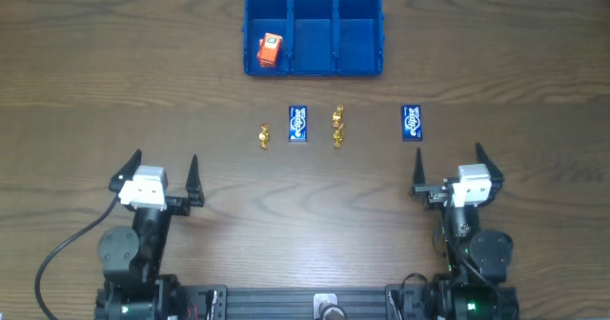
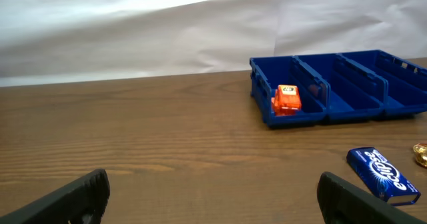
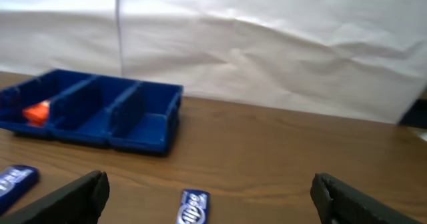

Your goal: Sort Candies Into Trays

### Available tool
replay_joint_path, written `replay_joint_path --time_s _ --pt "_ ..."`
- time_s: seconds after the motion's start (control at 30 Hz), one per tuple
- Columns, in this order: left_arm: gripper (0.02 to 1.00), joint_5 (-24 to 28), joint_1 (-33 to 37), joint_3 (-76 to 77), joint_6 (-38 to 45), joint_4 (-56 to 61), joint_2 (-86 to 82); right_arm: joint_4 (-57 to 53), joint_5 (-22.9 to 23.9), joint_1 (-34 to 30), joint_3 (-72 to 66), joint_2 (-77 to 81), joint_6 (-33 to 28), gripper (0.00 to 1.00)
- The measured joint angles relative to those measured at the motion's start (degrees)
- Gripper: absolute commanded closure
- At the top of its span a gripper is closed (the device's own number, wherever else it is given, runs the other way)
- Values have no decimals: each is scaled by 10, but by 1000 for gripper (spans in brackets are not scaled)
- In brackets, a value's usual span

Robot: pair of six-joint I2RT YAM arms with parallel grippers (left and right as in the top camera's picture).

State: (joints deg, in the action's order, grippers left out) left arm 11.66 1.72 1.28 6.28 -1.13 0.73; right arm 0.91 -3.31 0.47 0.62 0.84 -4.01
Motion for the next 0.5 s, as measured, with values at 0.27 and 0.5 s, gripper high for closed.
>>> replay_joint_path --time_s 0.27,0.5 --pt "23 0 0 1 0 -1 -2 -123 -34 0 216 315 31 1" --pt "20 0 0 2 0 -3 -2 -445 -52 0 603 668 38 1"
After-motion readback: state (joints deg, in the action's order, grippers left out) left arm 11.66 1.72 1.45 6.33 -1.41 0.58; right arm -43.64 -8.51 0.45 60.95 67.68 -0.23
